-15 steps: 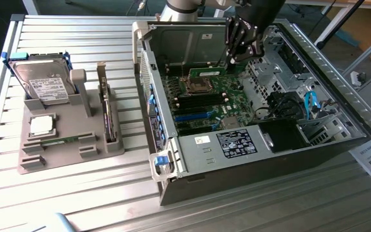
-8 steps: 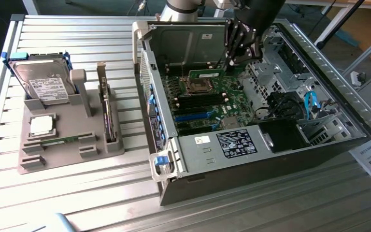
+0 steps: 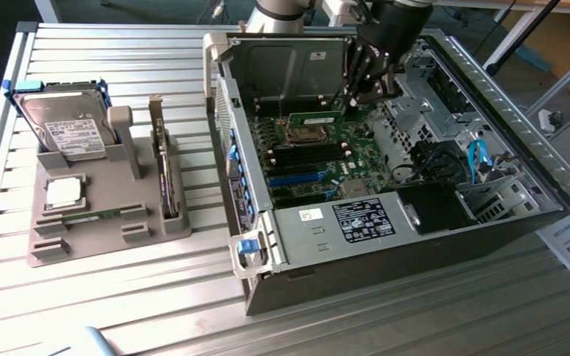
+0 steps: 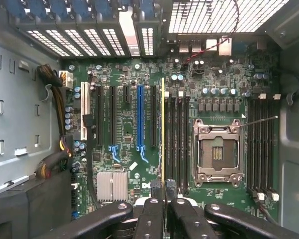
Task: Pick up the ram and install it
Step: 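Insert the ram into the slot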
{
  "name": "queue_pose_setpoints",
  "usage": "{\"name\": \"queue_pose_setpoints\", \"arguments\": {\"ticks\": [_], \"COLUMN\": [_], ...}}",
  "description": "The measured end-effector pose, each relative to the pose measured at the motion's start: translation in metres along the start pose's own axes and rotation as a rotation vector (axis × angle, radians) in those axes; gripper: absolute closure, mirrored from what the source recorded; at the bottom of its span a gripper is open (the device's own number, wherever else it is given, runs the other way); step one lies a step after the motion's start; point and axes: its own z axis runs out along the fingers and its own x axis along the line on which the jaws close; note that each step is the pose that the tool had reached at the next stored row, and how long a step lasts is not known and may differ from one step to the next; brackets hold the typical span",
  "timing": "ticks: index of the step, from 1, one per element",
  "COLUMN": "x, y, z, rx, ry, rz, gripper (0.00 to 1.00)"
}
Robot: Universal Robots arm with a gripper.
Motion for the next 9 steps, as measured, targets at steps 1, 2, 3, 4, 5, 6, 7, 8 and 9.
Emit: {"name": "queue_pose_setpoints", "arguments": {"ticks": [1,2,3,4,5,6,7,8,9], "x": [0.000,0.000,0.000,0.000,0.000,0.000,0.000,0.000,-0.001], "y": [-0.0001,-0.0001,-0.0002,-0.0002,-0.0003,-0.0004,-0.0005,-0.0005,-0.0006], "z": [0.0015,0.0026,0.0039,0.0060,0.0078,0.0090,0.0115,0.0138,0.0170], "rx": [0.0000,0.0000,-0.0001,-0.0001,-0.0001,-0.0001,-0.0001,-0.0001,-0.0002], "ry": [0.0000,0.0000,0.0000,0.0000,-0.0001,-0.0001,-0.0001,-0.0001,-0.0001], "rz": [0.000,0.001,0.001,0.001,0.002,0.002,0.003,0.004,0.005], "gripper": [0.88,0.88,0.88,0.88,0.88,0.88,0.88,0.88,0.88]}}
